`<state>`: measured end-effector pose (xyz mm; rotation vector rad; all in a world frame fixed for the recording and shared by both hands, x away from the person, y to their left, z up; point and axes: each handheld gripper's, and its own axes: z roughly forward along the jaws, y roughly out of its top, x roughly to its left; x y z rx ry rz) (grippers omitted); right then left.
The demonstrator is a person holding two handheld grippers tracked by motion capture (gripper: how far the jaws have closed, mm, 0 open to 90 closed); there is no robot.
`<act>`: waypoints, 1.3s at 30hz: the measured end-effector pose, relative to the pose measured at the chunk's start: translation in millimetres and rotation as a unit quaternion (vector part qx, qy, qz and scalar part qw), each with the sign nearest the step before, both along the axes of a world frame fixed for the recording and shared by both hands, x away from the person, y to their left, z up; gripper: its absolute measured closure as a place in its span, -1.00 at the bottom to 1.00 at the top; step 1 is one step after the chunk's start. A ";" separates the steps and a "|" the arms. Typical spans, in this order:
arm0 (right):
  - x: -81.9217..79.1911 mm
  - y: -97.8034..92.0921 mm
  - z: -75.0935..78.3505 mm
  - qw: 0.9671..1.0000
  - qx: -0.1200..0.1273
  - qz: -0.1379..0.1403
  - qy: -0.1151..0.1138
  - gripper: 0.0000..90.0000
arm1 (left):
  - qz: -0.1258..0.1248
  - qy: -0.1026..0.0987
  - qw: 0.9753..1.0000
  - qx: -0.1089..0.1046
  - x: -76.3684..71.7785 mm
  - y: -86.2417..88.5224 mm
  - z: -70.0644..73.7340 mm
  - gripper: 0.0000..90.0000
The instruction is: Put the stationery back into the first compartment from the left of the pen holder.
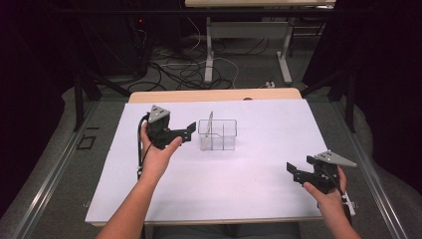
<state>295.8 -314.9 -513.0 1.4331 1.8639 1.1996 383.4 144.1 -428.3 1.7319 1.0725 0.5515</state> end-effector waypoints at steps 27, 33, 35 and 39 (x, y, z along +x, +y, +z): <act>-0.8 -7.1 1.9 0.999 0.006 -0.030 -0.025 -0.62 | 0.055 0.035 0.998 0.025 -65.0 91.4 -36.5 -0.99; -1.6 -10.4 2.8 1.000 0.002 -0.026 -0.004 -0.62 | 0.081 0.059 0.995 0.020 -65.7 110.8 -60.5 -0.99; -2.0 -10.2 3.0 1.000 0.003 -0.029 0.004 -0.62 | 0.088 0.065 0.994 0.011 -64.9 116.3 -66.5 -0.99; -0.3 -12.0 1.1 1.000 0.000 -0.027 -0.001 -0.62 | 0.099 0.066 0.993 0.009 -63.1 124.4 -75.7 -0.99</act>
